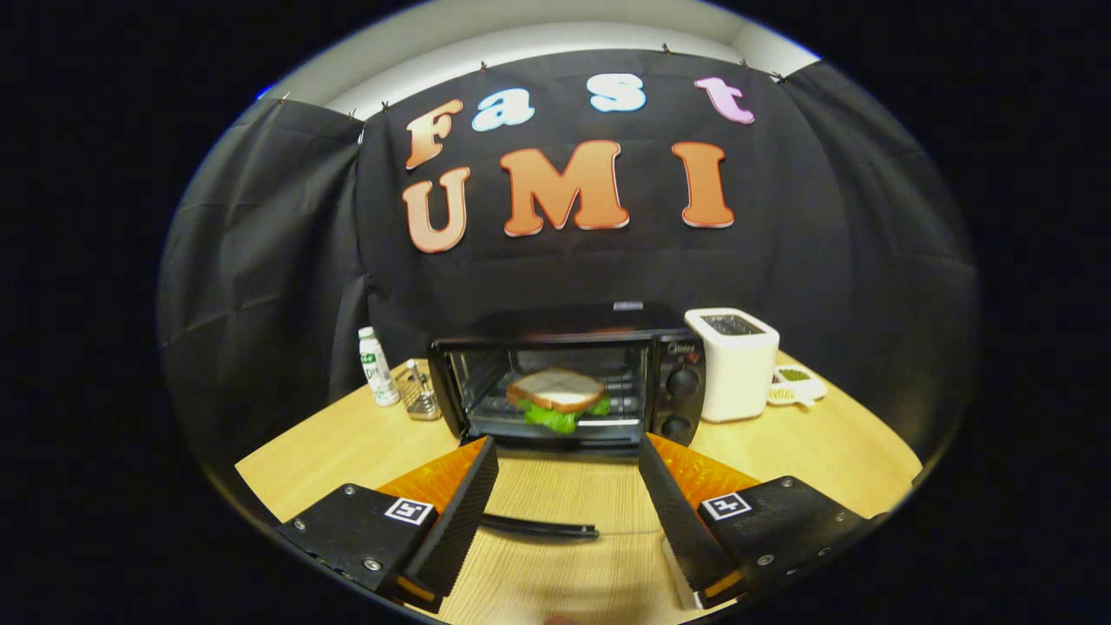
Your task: Open the toaster oven, put the food inside, and close the toaster oven door.
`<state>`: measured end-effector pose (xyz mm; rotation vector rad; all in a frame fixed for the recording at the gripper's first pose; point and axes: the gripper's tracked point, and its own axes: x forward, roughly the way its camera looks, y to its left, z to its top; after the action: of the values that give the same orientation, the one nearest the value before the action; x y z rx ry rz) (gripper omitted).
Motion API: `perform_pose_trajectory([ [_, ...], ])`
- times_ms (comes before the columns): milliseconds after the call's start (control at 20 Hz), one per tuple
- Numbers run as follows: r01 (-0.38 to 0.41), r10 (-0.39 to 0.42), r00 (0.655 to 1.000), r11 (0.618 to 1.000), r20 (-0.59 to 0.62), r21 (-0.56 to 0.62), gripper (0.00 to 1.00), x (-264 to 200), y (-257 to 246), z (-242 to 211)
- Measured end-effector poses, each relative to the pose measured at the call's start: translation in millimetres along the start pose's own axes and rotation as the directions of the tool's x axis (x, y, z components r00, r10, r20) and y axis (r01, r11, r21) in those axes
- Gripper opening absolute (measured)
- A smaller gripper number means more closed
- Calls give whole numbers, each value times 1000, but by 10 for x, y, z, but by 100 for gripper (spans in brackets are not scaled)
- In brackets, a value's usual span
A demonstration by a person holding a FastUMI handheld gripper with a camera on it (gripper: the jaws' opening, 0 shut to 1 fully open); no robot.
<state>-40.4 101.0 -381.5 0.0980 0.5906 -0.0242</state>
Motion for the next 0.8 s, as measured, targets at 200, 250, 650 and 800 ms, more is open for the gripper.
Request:
perform_pose_trajectory([
  [200, 3, -5, 988, 1000, -153, -10, 96, 40, 27, -614],
  [250, 2, -6, 983, 1000, -186, -21, 97, 40, 45, -735],
  [650, -33, 14, 935, 998, -354, -49, 97, 199, 145, -1200],
  [800, -29, -10, 915, 995, -404, -91, 97, 241, 168, -1302],
])
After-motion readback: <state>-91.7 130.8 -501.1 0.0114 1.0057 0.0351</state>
